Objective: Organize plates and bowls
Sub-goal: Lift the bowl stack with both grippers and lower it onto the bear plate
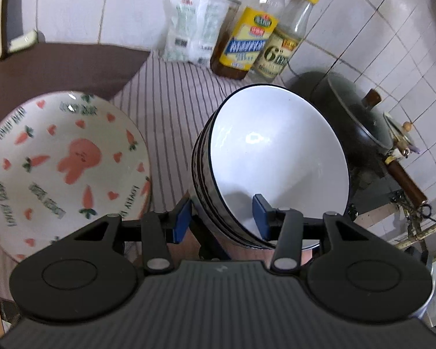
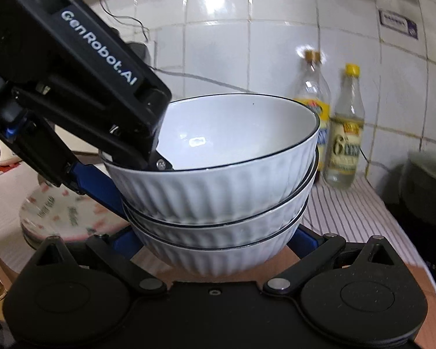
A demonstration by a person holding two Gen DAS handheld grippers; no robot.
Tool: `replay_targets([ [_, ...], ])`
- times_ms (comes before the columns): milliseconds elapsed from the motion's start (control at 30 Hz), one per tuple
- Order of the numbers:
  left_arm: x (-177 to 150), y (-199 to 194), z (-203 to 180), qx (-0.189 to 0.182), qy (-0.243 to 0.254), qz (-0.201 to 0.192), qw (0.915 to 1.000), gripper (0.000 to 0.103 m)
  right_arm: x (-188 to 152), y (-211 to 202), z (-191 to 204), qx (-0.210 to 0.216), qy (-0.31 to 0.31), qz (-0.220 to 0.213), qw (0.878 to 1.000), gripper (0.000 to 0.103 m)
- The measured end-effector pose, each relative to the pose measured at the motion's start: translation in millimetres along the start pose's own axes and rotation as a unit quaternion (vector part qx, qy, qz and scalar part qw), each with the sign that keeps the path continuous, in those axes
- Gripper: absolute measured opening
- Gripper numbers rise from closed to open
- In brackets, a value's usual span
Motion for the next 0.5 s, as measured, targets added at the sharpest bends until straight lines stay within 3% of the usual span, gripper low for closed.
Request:
replay_targets([
  [233,24,-47,7,0.028,0.01,-0.012,0.9995,0.044,39,-4,29,0.02,0.008,-0.016,1.0,0.103],
  [500,37,-101,45,0.05,-0.002,-0.041,0.9979,0.044,68,0,82,0.056,-0.007,-0.034,0.998,0.103],
])
Point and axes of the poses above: each gripper's, at about its wrist camera, not at the fingertips, and y roughly the way its jaws point, z to its left, x to its top, the point moved 9 cm from there along y, roughly the way its jaws point, and after that the axes turned 5 degrees about -x, right-handed, at the moved point
